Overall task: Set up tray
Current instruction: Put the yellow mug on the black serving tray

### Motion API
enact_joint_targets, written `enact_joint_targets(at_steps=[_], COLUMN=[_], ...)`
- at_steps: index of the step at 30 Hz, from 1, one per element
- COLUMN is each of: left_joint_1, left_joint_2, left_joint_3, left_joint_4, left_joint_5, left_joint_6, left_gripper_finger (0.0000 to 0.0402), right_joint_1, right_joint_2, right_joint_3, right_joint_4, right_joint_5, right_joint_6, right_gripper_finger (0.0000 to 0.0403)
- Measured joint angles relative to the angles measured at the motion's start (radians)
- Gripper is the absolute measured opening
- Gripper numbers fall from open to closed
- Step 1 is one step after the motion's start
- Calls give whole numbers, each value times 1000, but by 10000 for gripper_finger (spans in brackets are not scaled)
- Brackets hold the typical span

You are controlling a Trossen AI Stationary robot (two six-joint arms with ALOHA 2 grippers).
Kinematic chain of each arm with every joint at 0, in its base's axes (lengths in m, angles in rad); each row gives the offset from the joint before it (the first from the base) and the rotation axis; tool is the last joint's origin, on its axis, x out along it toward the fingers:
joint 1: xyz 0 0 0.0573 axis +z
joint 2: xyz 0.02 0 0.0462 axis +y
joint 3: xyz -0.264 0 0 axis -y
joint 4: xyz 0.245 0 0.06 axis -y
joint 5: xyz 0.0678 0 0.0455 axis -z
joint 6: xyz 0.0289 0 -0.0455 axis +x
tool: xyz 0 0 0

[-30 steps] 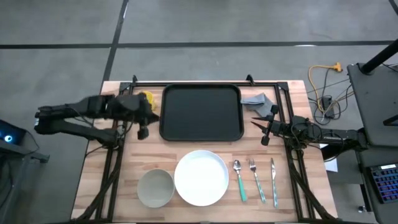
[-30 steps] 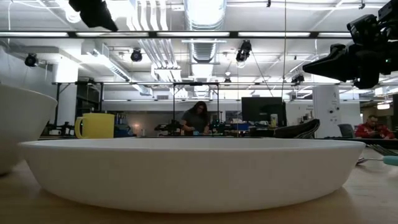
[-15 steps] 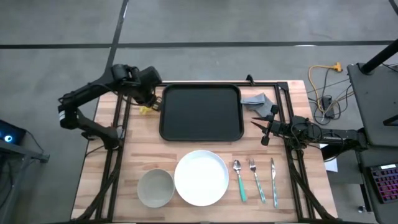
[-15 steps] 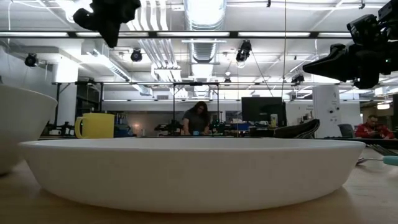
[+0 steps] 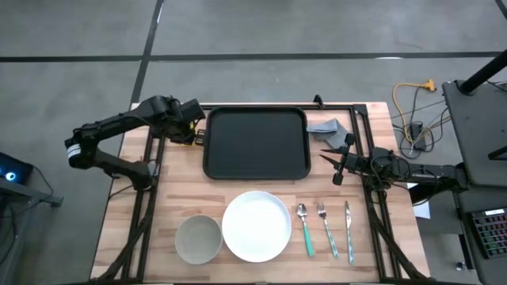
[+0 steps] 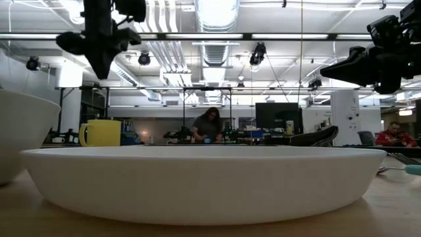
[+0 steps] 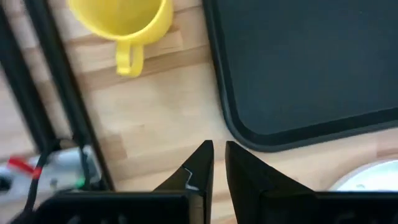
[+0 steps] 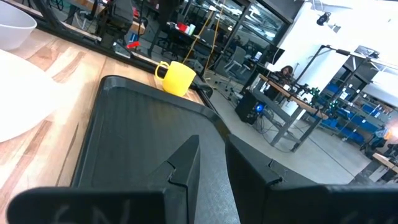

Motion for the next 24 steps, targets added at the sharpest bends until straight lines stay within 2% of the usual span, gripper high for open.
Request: enact_joint_targets(at_steps=[8, 24], left_joint_1=[73, 282], left_joint_2=[-39, -37], left_joint_3=[-122, -126], left_joint_4=[142, 164], left_joint_5=[121, 125], left_joint_6=[169, 679], left_gripper_finger=[26, 27], right_joint_1=[0, 0], right_joint_2=[0, 0], right_joint_3=[0, 0], right_joint_4=[0, 0], right_joint_5=[0, 0], right_joint_6=[0, -1], right_gripper_finger=[68, 68])
